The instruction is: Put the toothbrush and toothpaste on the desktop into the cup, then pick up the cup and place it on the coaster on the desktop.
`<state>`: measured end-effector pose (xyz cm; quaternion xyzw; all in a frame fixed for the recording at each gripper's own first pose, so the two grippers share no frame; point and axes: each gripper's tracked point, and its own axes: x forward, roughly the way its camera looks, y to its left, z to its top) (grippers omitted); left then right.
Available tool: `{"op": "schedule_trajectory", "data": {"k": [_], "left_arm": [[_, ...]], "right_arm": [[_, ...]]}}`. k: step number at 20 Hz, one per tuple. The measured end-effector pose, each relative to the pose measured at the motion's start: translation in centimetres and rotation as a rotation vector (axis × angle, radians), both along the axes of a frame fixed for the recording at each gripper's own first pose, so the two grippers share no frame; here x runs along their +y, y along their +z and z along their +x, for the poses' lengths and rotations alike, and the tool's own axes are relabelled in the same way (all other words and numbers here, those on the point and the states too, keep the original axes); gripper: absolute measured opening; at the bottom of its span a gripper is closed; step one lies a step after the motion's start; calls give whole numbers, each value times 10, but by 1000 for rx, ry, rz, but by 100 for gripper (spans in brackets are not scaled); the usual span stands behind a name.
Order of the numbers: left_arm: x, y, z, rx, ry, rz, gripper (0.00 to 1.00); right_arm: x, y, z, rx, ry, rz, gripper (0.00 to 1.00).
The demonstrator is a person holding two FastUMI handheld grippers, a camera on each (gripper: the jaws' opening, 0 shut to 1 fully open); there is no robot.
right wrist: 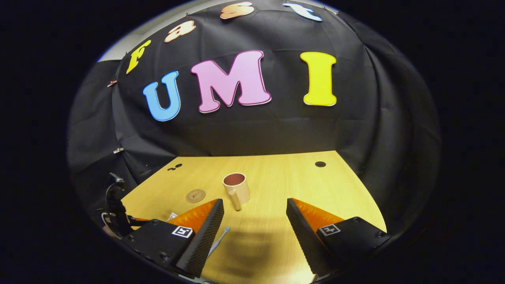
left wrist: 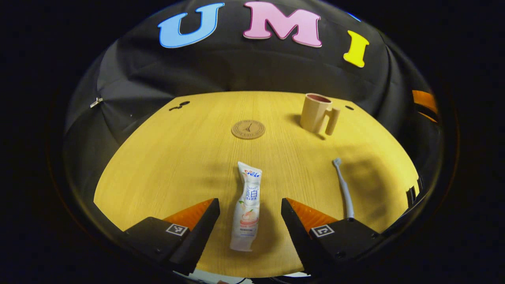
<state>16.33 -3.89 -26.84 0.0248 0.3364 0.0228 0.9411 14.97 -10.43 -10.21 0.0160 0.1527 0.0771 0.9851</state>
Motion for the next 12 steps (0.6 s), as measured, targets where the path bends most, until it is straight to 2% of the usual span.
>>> {"op": "schedule_trajectory", "data": {"k": [2,5,8,11,12], "left_arm": [[0,-5,7,32,2,25,95],[-3,-18,16,86,3,24,85],[-3,-21,26,102,-7,5,76],[-8,-23,28,133,-52,-5,64],[-10,-23,27,156,-80,1,64]], "right_arm": [[7,-8,2,21,31,6,99],[15,-24,1,84,62,37,98],[14,-36,1,135,44,66,99],[15,-56,-2,211,8,87,98],[17,-66,-4,237,3,85,98]]}}
